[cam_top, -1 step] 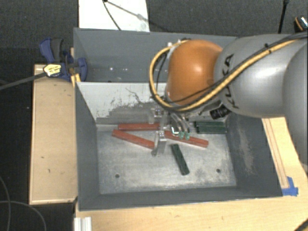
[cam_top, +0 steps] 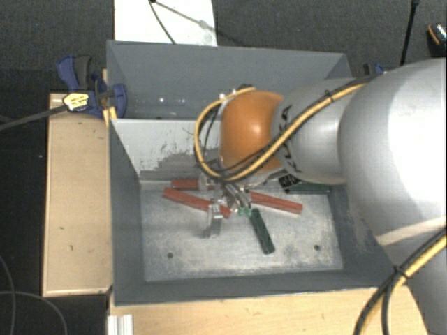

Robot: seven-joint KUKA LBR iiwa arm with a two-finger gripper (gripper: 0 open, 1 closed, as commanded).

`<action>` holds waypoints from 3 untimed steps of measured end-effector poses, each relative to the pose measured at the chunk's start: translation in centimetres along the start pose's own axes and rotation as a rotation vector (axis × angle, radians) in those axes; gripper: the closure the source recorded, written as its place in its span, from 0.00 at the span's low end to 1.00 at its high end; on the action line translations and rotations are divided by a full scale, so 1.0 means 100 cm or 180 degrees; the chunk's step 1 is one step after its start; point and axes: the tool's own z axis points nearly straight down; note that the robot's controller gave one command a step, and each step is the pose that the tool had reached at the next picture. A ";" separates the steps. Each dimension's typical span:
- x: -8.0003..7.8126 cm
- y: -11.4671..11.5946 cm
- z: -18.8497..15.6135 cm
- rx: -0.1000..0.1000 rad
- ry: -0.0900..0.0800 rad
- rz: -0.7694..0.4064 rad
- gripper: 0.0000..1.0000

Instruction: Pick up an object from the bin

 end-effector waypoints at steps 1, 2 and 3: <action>-0.001 0.000 -0.004 -0.0004 -0.0015 0.0015 1.00; 0.005 0.000 -0.196 -0.0007 -0.0041 0.0027 1.00; 0.008 -0.031 -0.190 0.0003 -0.0009 -0.0511 1.00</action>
Offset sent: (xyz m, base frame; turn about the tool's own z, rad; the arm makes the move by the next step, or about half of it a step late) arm 0.0000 0.0000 0.0000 0.0000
